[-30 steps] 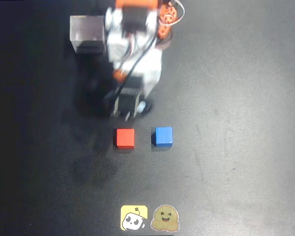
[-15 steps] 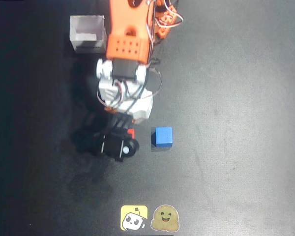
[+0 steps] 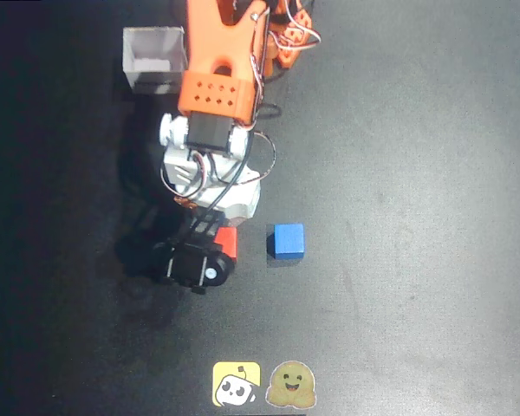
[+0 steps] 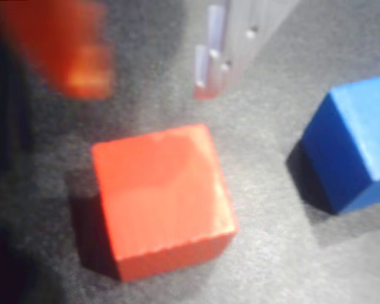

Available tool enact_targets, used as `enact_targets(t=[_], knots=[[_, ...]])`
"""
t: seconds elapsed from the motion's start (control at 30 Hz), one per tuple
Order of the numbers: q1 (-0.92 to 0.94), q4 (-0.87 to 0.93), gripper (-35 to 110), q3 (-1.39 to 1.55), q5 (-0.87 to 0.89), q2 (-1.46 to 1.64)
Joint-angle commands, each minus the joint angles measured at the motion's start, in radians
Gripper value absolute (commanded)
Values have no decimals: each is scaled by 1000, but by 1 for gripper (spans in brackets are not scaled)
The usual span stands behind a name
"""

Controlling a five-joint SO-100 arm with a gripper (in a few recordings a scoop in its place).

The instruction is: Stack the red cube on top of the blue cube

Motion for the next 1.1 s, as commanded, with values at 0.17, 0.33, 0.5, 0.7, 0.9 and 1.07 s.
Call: enact_targets(t=[0.17, 0.33, 0.5, 0.7, 0.9, 1.07], knots=[[-11, -21, 24, -38, -15, -21], [-23, -63, 25, -38, -20, -63], [-38, -104, 26, -38, -12, -94], [-54, -153, 26, -38, -5, -137], [-55, -179, 25, -38, -2, -169], [-54, -190, 23, -38, 9, -195]])
